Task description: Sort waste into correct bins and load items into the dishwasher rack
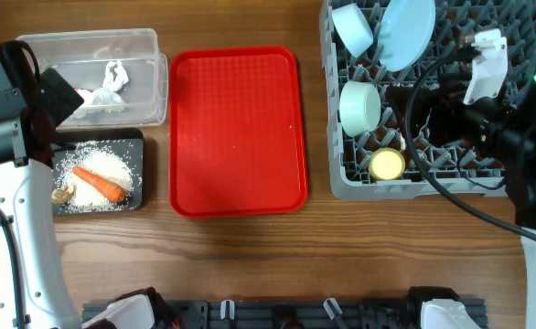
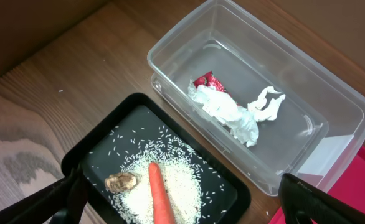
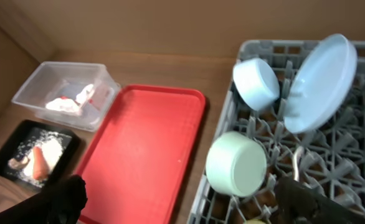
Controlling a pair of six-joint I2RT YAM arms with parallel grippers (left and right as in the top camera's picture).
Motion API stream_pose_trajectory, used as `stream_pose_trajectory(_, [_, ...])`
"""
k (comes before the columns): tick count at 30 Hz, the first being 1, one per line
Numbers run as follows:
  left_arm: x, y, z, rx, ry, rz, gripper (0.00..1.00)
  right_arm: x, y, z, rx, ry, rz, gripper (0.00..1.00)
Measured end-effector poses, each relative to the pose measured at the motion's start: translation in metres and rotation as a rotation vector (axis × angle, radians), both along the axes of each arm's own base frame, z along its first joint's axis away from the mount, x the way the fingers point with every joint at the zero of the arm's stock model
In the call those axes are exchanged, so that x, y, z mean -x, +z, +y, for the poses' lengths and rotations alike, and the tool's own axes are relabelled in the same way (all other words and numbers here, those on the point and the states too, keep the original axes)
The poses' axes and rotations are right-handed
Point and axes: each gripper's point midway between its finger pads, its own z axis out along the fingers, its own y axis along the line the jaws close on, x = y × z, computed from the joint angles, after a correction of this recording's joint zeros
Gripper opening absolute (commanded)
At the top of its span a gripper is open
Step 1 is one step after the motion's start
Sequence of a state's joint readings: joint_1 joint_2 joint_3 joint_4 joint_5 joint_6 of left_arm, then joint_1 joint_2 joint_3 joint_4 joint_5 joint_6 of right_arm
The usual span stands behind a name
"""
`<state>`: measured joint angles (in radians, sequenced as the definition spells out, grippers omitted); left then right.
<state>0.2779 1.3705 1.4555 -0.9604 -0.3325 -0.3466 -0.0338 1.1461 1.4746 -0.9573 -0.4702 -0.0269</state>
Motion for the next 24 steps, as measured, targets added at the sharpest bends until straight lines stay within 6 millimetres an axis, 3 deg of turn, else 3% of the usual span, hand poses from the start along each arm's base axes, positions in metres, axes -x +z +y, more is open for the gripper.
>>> stream_pose_trajectory(4, [0.0, 0.0, 0.0, 0.0, 0.0, 0.0, 1.0, 0.003, -0.009, -0.009, 0.098, -0.003, 0.004, 1.0])
stream_pose_trajectory(9, [0.0, 0.0, 0.0, 0.0, 0.0, 0.0, 1.0, -0.007, -0.002, -0.013, 0.145, 0.0, -0.113, 1.0])
stream_pose_trajectory(11, [0.0, 0.0, 0.0, 0.0, 0.0, 0.001, 1.0, -0.021, -0.017, -0.014, 0.15, -0.017, -0.224, 1.0])
stream_pose_trajectory(14, [0.0, 0.0, 0.0, 0.0, 0.0, 0.0, 1.0, -0.016, -0.058, -0.015, 0.115, -0.053, -0.325, 1.0])
stream_pose_trajectory(17, [0.0, 0.0, 0.0, 0.0, 0.0, 0.0, 1.0, 0.002, -0.091, -0.015, 0.085, -0.078, -0.464, 1.0])
stream_pose_trajectory(21, [0.0, 0.0, 0.0, 0.0, 0.0, 0.0, 1.0, 0.035, -0.149, -0.011, 0.075, -0.093, -0.504, 1.0])
stream_pose_trajectory(24, [0.0, 0.0, 0.0, 0.0, 0.0, 0.0, 1.0, 0.046, -0.168, -0.008, 0.063, -0.11, -0.531, 1.0])
